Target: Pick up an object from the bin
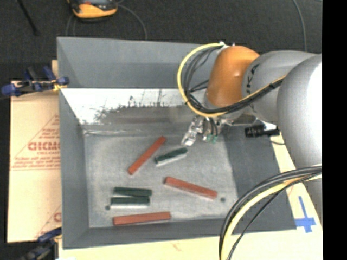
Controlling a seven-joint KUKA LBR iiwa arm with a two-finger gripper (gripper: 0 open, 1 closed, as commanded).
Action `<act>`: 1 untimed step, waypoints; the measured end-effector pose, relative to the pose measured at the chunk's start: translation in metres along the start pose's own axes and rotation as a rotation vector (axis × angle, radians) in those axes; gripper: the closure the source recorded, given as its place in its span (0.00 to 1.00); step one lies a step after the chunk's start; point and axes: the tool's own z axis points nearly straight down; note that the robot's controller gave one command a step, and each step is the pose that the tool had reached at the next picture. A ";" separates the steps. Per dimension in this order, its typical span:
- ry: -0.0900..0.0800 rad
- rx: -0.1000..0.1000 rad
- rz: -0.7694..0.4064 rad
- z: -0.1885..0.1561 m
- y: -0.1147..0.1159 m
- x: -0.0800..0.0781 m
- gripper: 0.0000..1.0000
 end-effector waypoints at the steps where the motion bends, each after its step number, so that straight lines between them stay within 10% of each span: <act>1: 0.008 0.001 -0.003 -0.050 0.010 0.010 1.00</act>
Offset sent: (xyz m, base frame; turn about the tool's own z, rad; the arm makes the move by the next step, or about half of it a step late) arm -0.0094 0.0167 0.1722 -0.1014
